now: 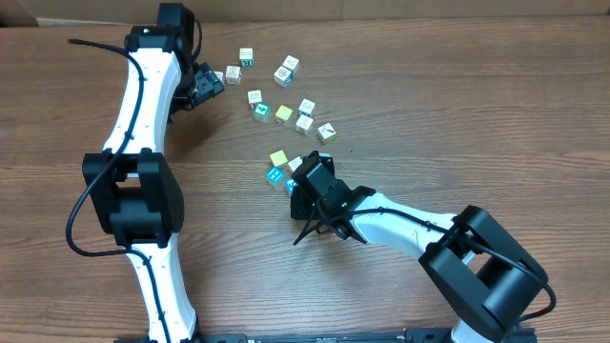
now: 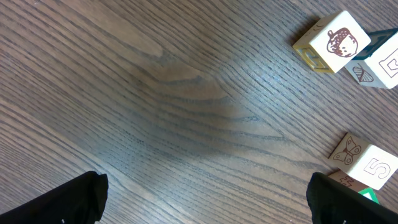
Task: Form a circle
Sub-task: 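Open the right gripper and release the blue 5 block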
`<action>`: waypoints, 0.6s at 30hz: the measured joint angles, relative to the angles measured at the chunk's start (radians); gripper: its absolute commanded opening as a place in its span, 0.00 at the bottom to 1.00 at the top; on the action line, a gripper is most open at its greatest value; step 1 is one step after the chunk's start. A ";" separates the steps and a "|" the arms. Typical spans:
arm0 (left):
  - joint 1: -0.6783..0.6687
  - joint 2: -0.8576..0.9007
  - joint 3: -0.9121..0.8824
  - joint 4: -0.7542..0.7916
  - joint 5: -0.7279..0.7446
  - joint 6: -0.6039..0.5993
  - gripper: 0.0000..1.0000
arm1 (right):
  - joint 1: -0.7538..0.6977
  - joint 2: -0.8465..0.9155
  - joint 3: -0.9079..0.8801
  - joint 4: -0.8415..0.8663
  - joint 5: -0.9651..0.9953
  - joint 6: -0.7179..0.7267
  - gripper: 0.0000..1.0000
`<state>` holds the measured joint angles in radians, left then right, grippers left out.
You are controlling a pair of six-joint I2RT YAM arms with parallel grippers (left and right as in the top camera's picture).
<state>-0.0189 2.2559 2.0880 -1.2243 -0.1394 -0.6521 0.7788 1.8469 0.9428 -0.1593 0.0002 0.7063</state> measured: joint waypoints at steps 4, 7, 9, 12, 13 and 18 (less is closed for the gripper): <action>0.000 0.000 0.000 0.000 0.000 0.000 1.00 | 0.000 0.000 0.000 0.020 0.000 0.000 0.05; 0.000 0.000 0.000 0.000 0.000 0.000 0.99 | 0.000 0.000 0.000 0.029 0.000 0.000 0.07; 0.000 0.000 0.000 0.000 0.000 0.000 1.00 | 0.000 0.000 0.000 0.034 0.003 0.002 0.09; 0.000 0.000 0.000 0.000 0.000 0.000 1.00 | 0.000 0.000 0.000 0.040 0.008 0.000 0.10; 0.000 0.000 0.000 0.000 0.000 0.000 1.00 | 0.000 0.000 0.000 0.045 0.008 0.001 0.10; 0.000 0.000 0.000 0.000 0.000 0.000 1.00 | 0.000 0.000 0.000 0.056 0.021 0.000 0.10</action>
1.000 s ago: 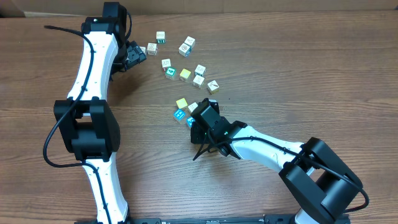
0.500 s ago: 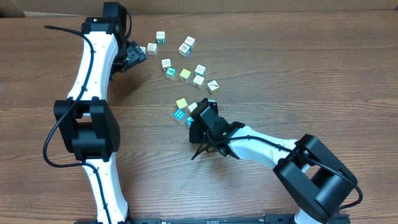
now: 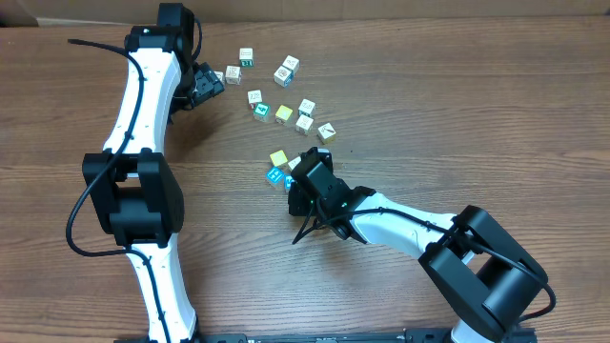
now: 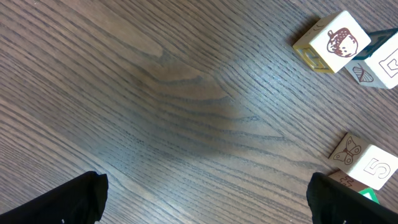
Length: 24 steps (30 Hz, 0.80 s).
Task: Form a circle
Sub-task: 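Open the right gripper and release the blue 5 block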
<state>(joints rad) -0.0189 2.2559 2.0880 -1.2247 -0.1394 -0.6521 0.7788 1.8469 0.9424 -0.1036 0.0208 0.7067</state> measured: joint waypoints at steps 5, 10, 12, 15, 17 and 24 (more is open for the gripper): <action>0.000 0.000 0.000 0.000 0.000 0.000 1.00 | 0.000 0.000 0.000 -0.018 0.009 0.000 0.10; 0.000 0.000 0.000 0.000 0.000 0.000 0.99 | 0.000 0.000 0.000 -0.035 0.016 0.000 0.09; 0.000 0.000 0.000 0.000 0.000 0.000 0.99 | 0.000 0.000 0.000 -0.037 0.025 0.000 0.09; 0.000 0.000 0.000 0.000 0.000 0.000 0.99 | -0.004 0.000 0.000 -0.037 0.035 0.000 0.09; 0.000 0.000 0.000 0.000 0.000 0.000 0.99 | -0.009 0.000 0.000 -0.036 0.040 0.000 0.09; 0.000 0.000 0.000 0.000 0.000 0.000 1.00 | -0.024 0.000 0.000 -0.036 0.050 -0.001 0.09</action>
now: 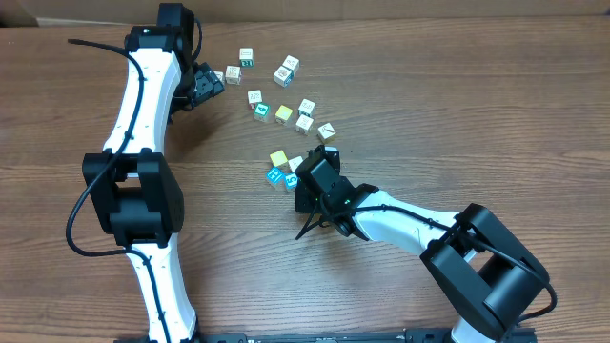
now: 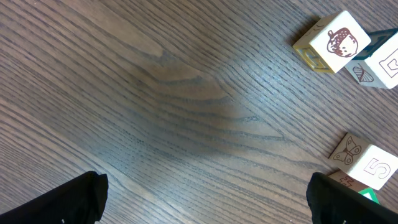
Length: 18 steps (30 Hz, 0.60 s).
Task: Form a circle
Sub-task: 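Open the right gripper and release the blue 5 block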
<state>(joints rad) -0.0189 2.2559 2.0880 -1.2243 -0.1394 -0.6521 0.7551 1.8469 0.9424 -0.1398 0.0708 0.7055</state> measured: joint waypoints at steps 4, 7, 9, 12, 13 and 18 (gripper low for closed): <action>0.000 0.000 0.000 0.000 0.000 0.000 1.00 | 0.000 0.000 0.000 0.001 0.001 0.001 0.09; 0.000 0.000 0.000 0.000 0.000 0.000 1.00 | 0.000 0.000 0.000 0.002 0.001 0.001 0.09; 0.000 0.000 0.000 0.000 0.000 0.000 1.00 | 0.000 0.000 0.000 0.005 0.002 0.001 0.09; 0.000 0.000 0.000 0.000 0.000 0.000 0.99 | 0.000 0.000 0.000 0.008 0.005 0.000 0.09; 0.000 0.000 0.000 0.000 0.000 0.000 0.99 | 0.000 0.000 0.000 0.008 0.005 0.000 0.09; 0.000 0.000 0.000 0.000 0.000 0.000 0.99 | 0.000 0.000 0.000 0.008 0.007 0.001 0.09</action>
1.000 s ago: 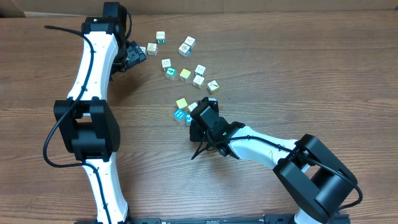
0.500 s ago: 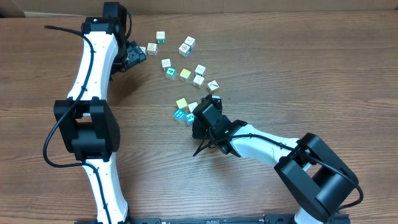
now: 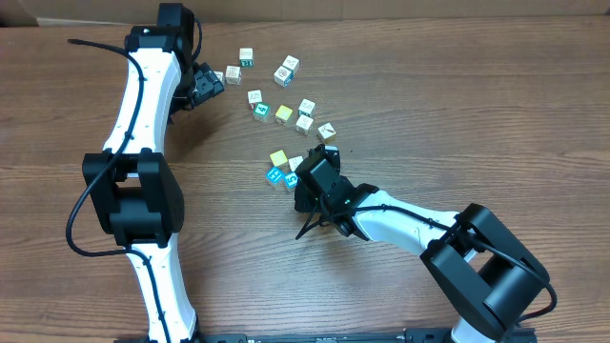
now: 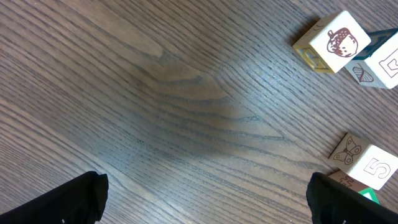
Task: Form a circle
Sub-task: 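Open the right gripper and release the blue 5 block, then lift the right gripper up and right away from the blocks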
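Note:
Several small picture and letter blocks lie in a loose arc from the top block [image 3: 246, 56] down to a yellow block [image 3: 278, 158] and a blue H block [image 3: 274, 175]. My right gripper [image 3: 301, 179] is low against a second blue block [image 3: 290, 181] and a white block [image 3: 296, 163]; its body hides its fingers. My left gripper [image 3: 206, 86] hovers open by the arc's upper left end, beside a cream block [image 3: 233, 73]. Its wrist view shows wide-apart fingers [image 4: 68, 199] over bare wood, with an acorn block [image 4: 336, 40] and a butterfly block [image 4: 364, 162] at the right.
The wooden table [image 3: 496, 114] stretches out right of the blocks. A cardboard wall runs along the far edge [image 3: 381, 10]. My left arm [image 3: 143, 105] reaches up the left side, and my right arm [image 3: 410, 224] crosses the lower middle.
My right gripper first sat just below and right of the two blue blocks. It then stood a little higher, against them. After that it lay slightly further right, with the second blue block showing beside it, and it remains there. The left arm stayed open and still throughout.

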`<action>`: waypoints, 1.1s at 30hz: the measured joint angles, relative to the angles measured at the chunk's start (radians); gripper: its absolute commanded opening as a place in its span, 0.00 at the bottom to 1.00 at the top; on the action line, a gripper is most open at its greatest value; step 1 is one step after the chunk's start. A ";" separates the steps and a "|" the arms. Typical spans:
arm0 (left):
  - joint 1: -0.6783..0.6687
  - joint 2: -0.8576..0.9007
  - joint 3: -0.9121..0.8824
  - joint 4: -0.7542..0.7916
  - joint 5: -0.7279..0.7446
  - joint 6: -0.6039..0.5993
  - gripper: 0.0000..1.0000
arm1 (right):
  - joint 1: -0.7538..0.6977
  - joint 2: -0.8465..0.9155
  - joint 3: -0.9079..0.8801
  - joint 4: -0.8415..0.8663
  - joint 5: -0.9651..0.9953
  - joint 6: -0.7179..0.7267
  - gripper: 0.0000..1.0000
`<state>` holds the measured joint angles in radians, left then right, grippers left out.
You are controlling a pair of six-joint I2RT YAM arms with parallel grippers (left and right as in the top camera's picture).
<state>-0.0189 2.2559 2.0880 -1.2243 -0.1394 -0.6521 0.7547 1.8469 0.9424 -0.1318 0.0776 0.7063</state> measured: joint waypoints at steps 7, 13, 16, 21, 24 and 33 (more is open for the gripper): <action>0.000 0.000 0.000 0.000 0.000 0.000 0.99 | -0.001 -0.007 0.000 -0.059 0.001 0.000 0.09; 0.000 0.000 0.000 0.000 0.000 0.000 1.00 | -0.041 -0.080 0.000 -0.150 0.065 -0.002 0.15; 0.000 0.000 0.000 0.000 0.000 0.000 0.99 | -0.085 -0.110 0.000 -0.164 0.126 -0.012 0.20; 0.000 0.000 0.000 0.000 0.000 0.000 0.99 | -0.172 -0.113 0.000 -0.155 0.175 -0.042 0.23; 0.000 0.000 0.000 0.000 0.000 0.000 1.00 | -0.225 -0.113 0.000 -0.122 0.185 -0.057 0.27; 0.000 0.000 0.000 0.000 0.000 0.000 1.00 | -0.375 -0.114 0.000 -0.080 0.203 -0.138 1.00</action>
<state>-0.0189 2.2559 2.0880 -1.2243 -0.1394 -0.6521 0.3798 1.7332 0.9428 -0.2119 0.2810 0.5682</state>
